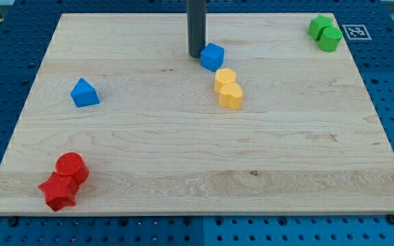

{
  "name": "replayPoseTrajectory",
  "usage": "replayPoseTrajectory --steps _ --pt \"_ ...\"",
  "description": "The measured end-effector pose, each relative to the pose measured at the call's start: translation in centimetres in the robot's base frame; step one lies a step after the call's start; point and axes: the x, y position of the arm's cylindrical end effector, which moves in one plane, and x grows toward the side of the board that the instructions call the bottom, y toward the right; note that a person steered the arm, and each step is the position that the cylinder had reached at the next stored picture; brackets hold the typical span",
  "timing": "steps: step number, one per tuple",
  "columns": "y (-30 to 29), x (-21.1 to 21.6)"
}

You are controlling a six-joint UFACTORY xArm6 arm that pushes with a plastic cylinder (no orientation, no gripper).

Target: Move the blue cube to the top right of the yellow hexagon

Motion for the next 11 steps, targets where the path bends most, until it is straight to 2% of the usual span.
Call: replayPoseTrajectory --steps 2,7,8,9,10,11 --pt "-4.3 5.3" --pt "-5.2 5.8" --pt "-6.5 7.5" --pt "-1.8 6.1" --pt "2.8 2.2" --pt "5.0 1.8"
